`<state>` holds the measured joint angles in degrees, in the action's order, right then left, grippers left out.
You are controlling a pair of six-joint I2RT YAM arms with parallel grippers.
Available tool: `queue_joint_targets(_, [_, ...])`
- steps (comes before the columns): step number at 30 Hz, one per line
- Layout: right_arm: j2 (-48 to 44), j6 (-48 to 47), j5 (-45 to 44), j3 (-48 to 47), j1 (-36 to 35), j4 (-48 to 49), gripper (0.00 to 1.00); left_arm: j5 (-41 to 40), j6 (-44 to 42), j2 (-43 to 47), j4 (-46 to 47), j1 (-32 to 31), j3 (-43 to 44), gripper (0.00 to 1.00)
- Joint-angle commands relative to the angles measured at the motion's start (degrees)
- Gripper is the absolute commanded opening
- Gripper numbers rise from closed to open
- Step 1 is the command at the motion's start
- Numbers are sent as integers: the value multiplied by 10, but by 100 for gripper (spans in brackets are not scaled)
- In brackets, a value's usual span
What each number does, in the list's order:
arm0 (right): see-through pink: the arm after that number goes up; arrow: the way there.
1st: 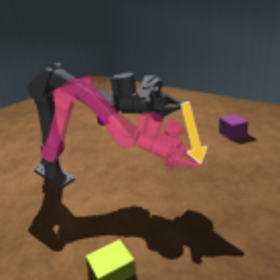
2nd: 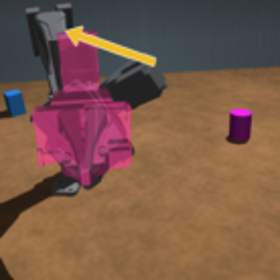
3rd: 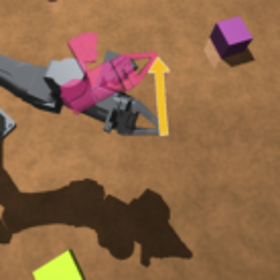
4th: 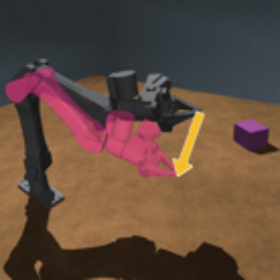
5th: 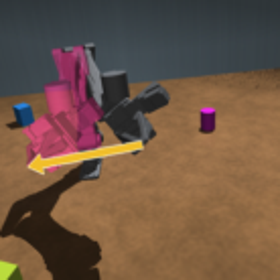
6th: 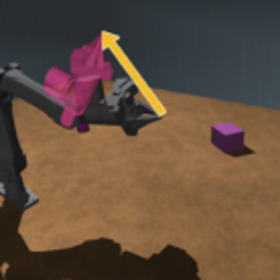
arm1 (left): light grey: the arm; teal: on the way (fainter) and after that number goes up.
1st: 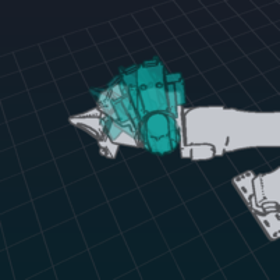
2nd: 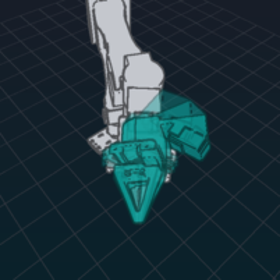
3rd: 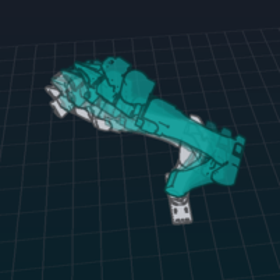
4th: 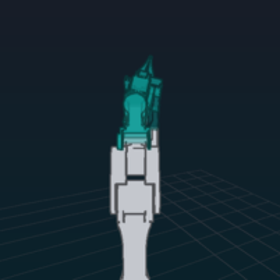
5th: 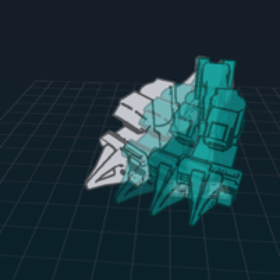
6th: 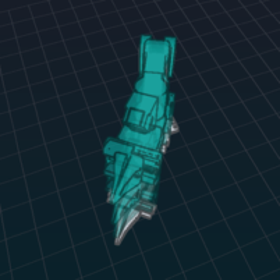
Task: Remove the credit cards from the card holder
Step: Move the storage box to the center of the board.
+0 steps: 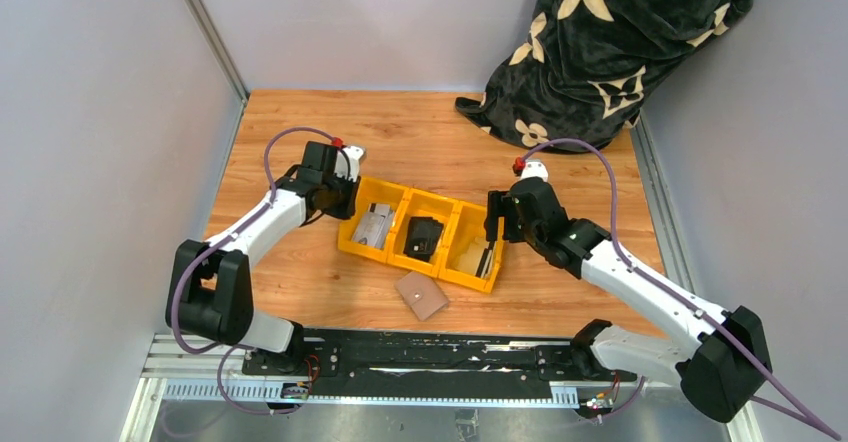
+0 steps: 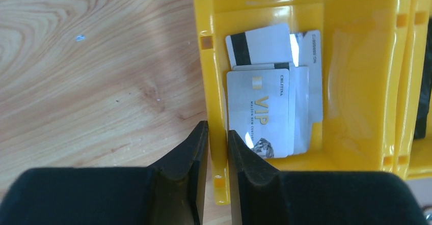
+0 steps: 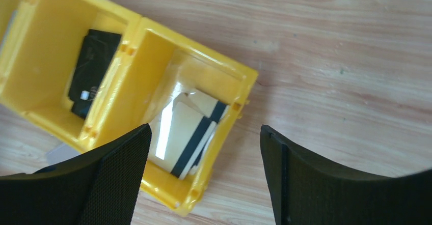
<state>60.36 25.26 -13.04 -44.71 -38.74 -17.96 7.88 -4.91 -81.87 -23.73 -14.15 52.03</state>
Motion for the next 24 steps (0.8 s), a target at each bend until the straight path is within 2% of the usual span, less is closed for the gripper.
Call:
queue_joint_targets(1, [15,7,-3,21,27,-29,80,-33,85,25,24,-13,-25,22])
queue_joint_targets(5, [37,12,21,30,45,-28,73,-76,113,51,43,-23,-46,20])
queue_joint_targets(8, [58,15,51,31,54,-13,69,-73,123,52,42,-23,-44,20])
queue_joint_targets(11, [91,13,60,23,60,-2,62,-23,133,40,35,-23,-33,27])
queue_joint_targets(14, [128,8,63,4,76,-2,48,-6,125,43,32,-23,-30,33])
queue_joint_targets(17, [158,-4,60,-20,93,0,40,4,113,52,29,-22,-31,37])
queue_joint_targets(24, [226,-37,41,-88,130,10,31,99,82,48,22,-22,-37,39])
